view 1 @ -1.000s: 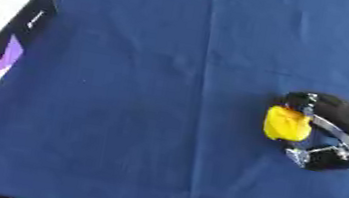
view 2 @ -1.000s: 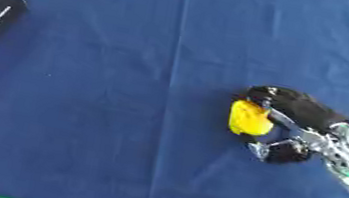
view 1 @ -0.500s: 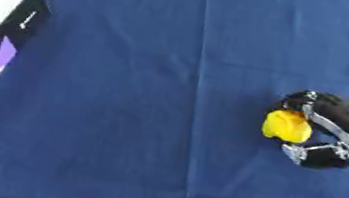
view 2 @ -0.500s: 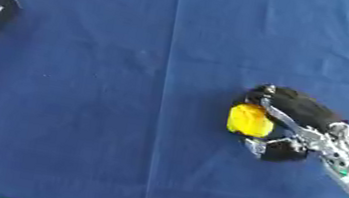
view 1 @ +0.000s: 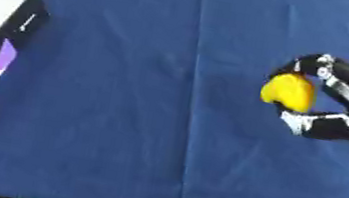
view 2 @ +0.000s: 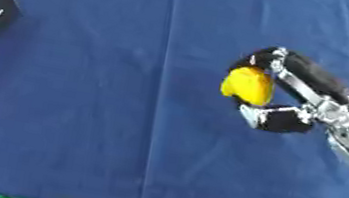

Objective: Pick up the objects with one hand, pass them to the other hand, and then place them into the box on the other side of the table.

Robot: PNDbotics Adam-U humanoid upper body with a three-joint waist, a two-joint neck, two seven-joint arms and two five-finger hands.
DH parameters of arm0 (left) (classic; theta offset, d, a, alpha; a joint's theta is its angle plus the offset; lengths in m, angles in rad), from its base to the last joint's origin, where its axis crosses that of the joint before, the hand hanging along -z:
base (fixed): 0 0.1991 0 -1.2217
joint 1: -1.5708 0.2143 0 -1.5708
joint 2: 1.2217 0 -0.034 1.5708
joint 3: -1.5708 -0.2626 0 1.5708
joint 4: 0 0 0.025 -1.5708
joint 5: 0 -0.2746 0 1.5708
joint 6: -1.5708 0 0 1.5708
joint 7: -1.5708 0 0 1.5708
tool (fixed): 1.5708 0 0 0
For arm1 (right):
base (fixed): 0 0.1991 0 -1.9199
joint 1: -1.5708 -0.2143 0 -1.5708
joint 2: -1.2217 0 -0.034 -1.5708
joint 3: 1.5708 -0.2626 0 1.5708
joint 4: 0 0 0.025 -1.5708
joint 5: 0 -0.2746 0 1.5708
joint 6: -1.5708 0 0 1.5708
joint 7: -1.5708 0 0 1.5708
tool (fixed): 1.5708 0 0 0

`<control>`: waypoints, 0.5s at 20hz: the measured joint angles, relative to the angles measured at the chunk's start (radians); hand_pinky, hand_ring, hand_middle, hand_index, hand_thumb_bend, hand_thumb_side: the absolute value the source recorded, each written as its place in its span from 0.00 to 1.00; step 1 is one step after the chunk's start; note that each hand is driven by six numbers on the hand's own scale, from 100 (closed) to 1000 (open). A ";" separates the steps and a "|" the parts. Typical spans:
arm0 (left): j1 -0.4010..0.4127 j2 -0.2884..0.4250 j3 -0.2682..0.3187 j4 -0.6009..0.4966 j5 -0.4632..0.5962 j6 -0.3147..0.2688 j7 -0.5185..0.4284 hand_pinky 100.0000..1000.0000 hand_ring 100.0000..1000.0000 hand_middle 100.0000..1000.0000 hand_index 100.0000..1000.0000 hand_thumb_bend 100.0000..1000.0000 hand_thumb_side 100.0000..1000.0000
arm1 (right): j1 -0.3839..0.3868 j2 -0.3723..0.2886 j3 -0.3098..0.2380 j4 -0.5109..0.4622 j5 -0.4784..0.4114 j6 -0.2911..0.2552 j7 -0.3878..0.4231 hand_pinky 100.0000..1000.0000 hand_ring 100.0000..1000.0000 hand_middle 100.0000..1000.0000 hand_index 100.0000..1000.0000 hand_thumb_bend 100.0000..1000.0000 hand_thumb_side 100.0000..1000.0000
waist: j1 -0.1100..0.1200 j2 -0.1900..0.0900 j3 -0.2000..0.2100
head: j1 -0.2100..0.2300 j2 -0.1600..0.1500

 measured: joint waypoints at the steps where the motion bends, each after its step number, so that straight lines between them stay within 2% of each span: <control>1: -0.018 0.005 -0.006 0.000 0.001 0.002 -0.008 0.86 0.75 0.72 0.83 0.00 0.77 | -0.023 -0.001 -0.001 0.000 -0.023 0.003 -0.008 0.80 0.51 0.44 0.69 0.00 0.00 | 0.005 -0.006 -0.002 | 0.002 0.001; 5: -0.084 0.027 -0.048 0.000 -0.001 0.059 -0.065 0.85 0.75 0.73 0.85 0.00 0.81 | -0.126 0.017 0.013 0.000 -0.085 0.029 -0.063 0.79 0.50 0.43 0.68 0.00 0.00 | 0.026 -0.017 -0.008 | 0.006 0.010; 10: -0.165 0.042 -0.135 -0.001 -0.051 0.204 -0.200 0.86 0.77 0.75 0.86 0.00 0.84 | -0.228 0.080 0.074 0.000 -0.077 0.092 -0.148 0.79 0.50 0.43 0.68 0.00 0.00 | 0.038 -0.024 -0.008 | 0.014 0.010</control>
